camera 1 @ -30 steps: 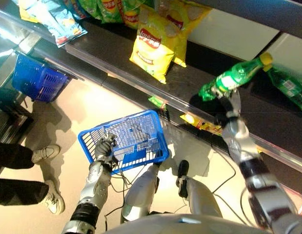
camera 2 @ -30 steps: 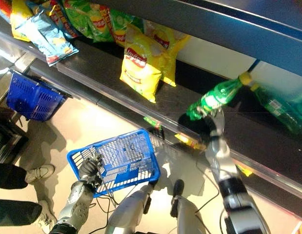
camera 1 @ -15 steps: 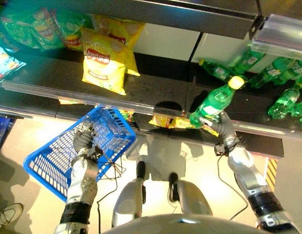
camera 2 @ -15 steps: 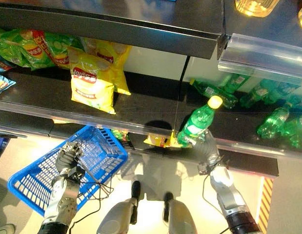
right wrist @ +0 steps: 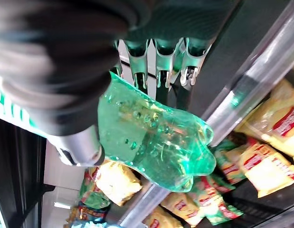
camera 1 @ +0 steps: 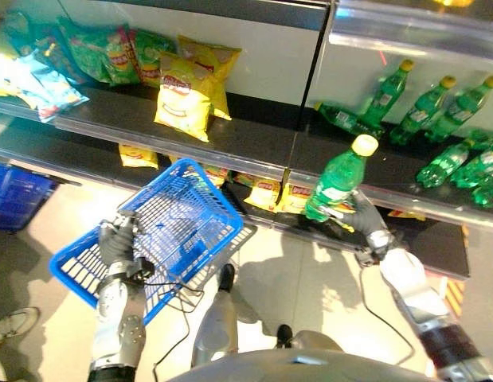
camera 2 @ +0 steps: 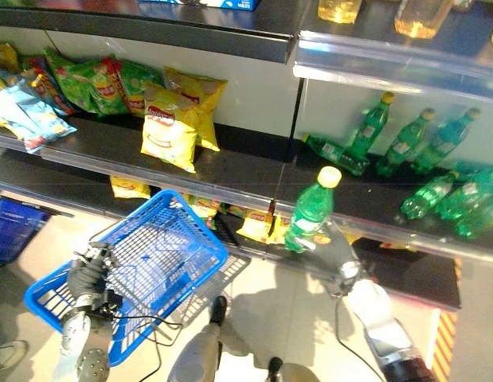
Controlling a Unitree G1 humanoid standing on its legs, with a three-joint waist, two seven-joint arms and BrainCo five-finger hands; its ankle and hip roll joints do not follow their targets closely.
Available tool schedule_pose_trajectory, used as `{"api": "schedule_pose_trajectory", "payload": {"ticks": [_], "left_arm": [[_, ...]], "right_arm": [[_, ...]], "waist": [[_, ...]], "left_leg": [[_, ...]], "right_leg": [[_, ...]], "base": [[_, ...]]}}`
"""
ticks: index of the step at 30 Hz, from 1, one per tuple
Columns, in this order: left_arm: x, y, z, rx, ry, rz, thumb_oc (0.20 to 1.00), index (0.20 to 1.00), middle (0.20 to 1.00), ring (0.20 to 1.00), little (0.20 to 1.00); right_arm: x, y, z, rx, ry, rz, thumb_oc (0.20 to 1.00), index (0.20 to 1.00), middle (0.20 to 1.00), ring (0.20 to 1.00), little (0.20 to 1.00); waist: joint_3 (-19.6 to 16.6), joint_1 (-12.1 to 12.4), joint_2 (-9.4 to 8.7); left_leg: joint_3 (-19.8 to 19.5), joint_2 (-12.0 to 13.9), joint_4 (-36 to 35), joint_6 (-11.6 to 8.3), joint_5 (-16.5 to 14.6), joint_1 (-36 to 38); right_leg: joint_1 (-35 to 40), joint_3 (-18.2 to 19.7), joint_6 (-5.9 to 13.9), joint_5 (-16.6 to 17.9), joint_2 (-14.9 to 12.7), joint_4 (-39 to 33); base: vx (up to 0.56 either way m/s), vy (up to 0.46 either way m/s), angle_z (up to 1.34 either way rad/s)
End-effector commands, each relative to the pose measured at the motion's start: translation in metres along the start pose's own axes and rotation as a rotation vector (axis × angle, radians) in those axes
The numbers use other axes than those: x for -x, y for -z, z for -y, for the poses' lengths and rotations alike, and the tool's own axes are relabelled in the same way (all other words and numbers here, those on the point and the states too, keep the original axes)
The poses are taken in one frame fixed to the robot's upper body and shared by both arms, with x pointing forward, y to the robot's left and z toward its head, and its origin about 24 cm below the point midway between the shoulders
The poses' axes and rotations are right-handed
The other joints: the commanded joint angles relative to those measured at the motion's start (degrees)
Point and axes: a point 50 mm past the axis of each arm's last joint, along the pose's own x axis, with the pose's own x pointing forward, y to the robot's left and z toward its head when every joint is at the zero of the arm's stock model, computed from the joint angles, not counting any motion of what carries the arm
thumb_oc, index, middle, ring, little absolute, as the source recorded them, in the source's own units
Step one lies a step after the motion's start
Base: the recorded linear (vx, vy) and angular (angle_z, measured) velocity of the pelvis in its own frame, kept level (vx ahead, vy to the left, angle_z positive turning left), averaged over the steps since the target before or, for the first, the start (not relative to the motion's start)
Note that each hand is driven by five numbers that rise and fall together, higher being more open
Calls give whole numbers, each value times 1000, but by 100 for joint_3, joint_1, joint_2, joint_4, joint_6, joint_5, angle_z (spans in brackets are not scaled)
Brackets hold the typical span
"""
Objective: Pick up the snacks into the basket
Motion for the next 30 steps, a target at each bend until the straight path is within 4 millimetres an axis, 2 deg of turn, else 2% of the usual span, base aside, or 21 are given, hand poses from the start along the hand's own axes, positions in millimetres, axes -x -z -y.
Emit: {"api": "schedule_pose_trajectory", "payload": {"ticks": [1, 2, 3, 4, 6, 7, 8, 11, 13, 16, 18, 22, 23, 25, 27, 28, 30], "left_arm": [[-8, -60, 13, -64, 222, 241, 200, 200, 200, 200, 200], [-8, -60, 13, -65, 221, 240, 200, 200, 200, 200, 200], [-5, -65, 17, -48, 299, 229, 200, 200, 200, 200, 200], [-1, -73, 20, -59, 375, 234, 200, 200, 200, 200, 200], [2, -83, 29, -63, 469, 234, 200, 200, 200, 200, 200], [2, -85, 35, -53, 512, 234, 200, 200, 200, 200, 200], [2, -95, 52, -27, 612, 260, 200, 200, 200, 200, 200], [6, -97, 63, 12, 686, 243, 200, 200, 200, 200, 200], [11, -102, 95, 107, 837, 246, 200, 200, 200, 200, 200], [10, -108, 130, 172, 979, 267, 200, 200, 200, 200, 200], [12, -106, 160, 243, 1075, 249, 200, 200, 200, 200, 200], [20, -102, 203, 290, 1220, 207, 200, 200, 200, 200, 200], [20, -102, 203, 290, 1220, 208, 200, 200, 200, 200, 200], [25, -97, 229, 326, 1282, 175, 200, 200, 200, 200, 200], [24, -98, 229, 326, 1283, 178, 200, 200, 200, 200, 200], [32, -95, 245, 357, 1323, 150, 200, 200, 200, 200, 200], [35, -93, 252, 377, 1340, 127, 200, 200, 200, 200, 200]], "right_arm": [[-20, -60, 16, -34, 51, 332, 200, 200, 200, 200, 200], [-19, -60, 16, -35, 50, 331, 200, 200, 200, 200, 200], [-17, -59, 13, -34, 28, 328, 200, 200, 200, 200, 200], [-14, -55, 14, -41, 26, 314, 200, 200, 200, 200, 200], [-11, -52, 15, -47, 19, 303, 200, 200, 200, 200, 200], [-11, -52, 14, -51, 12, 306, 200, 200, 200, 200, 200], [-10, -56, 12, -39, -4, 325, 200, 200, 200, 200, 200], [-9, -60, 8, -10, -53, 344, 200, 200, 200, 200, 200], [-17, -61, -15, 91, -210, 341, 200, 200, 200, 200, 200], [-28, -69, -37, 165, -346, 370, 200, 200, 200, 200, 200], [-33, -74, -53, 251, -442, 397, 200, 200, 200, 200, 200], [-40, -86, -76, 340, -556, 449, 200, 200, 200, 200, 200], [-40, -86, -76, 341, -556, 449, 200, 200, 200, 200, 200], [-48, -91, -94, 402, -610, 474, 200, 200, 200, 200, 200], [-49, -91, -94, 404, -609, 476, 200, 200, 200, 200, 200], [-60, -92, -107, 457, -609, 474, 200, 200, 200, 200, 200], [-69, -93, -112, 480, -595, 464, 200, 200, 200, 200, 200]], "waist": [[-473, -129, -371], [-471, -133, -366], [-586, -204, -288], [-692, -292, -184], [-745, -359, -193], [-757, -376, -204], [-724, -399, -218], [-697, -430, -245], [-581, -416, -312], [-275, -394, -362], [-72, -365, -374], [235, -327, -371], [234, -328, -371], [399, -268, -345], [403, -276, -343], [565, -199, -277], [658, -149, -238]], "left_leg": [[-85, -839, 1714, 293, -712, 103], [-89, -835, 1741, 295, -738, 102], [-107, -764, 1382, 337, -911, 607], [-91, -589, 808, 324, -812, 894], [-139, -524, 304, 288, -667, 1044], [-167, -522, 255, 284, -658, 1047], [-203, -538, 243, 270, -618, 999], [-247, -555, 246, 272, -623, 958], [-232, -584, 241, 324, -656, 930], [-219, -606, 425, 342, -633, 588], [-248, -639, 581, 348, -605, 300], [-393, -685, 652, 376, -511, -42], [-394, -685, 653, 376, -511, -45], [-466, -737, 697, 378, -457, -236], [-471, -739, 707, 378, -459, -250], [-535, -766, 763, 371, -424, -425], [-574, -787, 819, 361, -411, -541]], "right_leg": [[232, 110, 574, 856, -164, -1038], [243, 105, 574, 846, -157, -1035], [193, 73, 607, 811, -118, -981], [149, 6, 662, 789, -32, -971], [167, -121, 693, 827, -55, -992], [166, -149, 699, 829, -72, -992], [151, -215, 700, 839, -104, -995], [126, -278, 698, 846, -137, -1013], [24, -241, 736, 875, -173, -933], [-396, -189, 763, 914, -222, -658], [-642, -242, 760, 928, -249, -490], [-976, -332, 803, 986, -300, -301], [-978, -333, 803, 985, -301, -299], [-1124, -379, 818, 999, -344, -244], [-1136, -384, 818, 995, -346, -235], [-1286, -438, 825, 996, -388, -164], [-1368, -466, 830, 999, -411, -123]], "base": [[-183, 2, -5], [-65, 84, 5], [-15, 126, 32], [-21, 135, 32], [-17, 67, 28], [-56, 56, 54], [-60, 39, 60], [-20, 28, 39], [-59, 48, 23], [-197, 33, -17], [-167, 27, -3], [-98, 19, 10], [-59, 28, 16], [-53, 29, 8], [-35, 15, 17], [-56, 21, 18], [-53, 9, 10]]}}
